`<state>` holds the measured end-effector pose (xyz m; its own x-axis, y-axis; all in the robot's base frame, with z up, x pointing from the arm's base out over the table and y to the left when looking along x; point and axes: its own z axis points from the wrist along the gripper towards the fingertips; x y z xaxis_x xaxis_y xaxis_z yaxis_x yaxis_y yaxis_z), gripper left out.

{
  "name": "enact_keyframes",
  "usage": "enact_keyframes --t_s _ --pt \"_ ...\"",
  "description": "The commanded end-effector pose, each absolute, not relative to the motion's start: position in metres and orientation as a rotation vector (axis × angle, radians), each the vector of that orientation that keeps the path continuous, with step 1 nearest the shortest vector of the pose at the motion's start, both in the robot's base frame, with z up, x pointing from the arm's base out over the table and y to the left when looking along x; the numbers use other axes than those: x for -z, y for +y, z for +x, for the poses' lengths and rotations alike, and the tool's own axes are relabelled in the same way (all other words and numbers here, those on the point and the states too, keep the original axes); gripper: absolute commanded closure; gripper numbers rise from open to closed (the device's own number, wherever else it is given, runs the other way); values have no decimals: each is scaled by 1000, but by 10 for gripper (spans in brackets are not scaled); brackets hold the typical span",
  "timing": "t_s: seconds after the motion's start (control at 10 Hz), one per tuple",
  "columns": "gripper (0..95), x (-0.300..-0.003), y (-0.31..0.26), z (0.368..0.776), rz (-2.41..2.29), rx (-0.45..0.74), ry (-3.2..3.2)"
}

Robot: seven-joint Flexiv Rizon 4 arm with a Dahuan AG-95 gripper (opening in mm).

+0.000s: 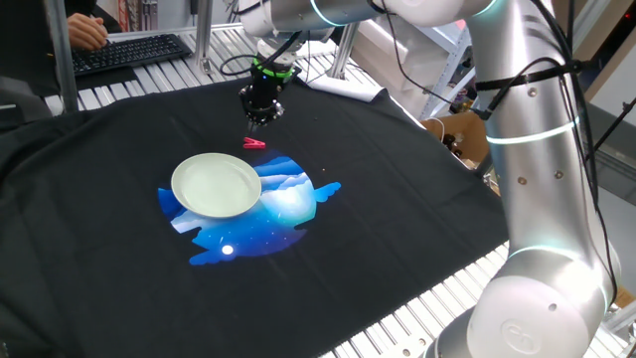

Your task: Use a clamp

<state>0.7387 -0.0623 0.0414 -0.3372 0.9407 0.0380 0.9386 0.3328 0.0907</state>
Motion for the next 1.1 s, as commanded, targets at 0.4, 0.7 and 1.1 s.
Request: enact_keyframes --t_s 0.4,0.7,1.1 --pt "570 -42 -65 736 2191 -171 2228" --pt "570 -42 -65 736 2326 -162 2107" --pt "570 -38 -60 730 2375 -103 2018"
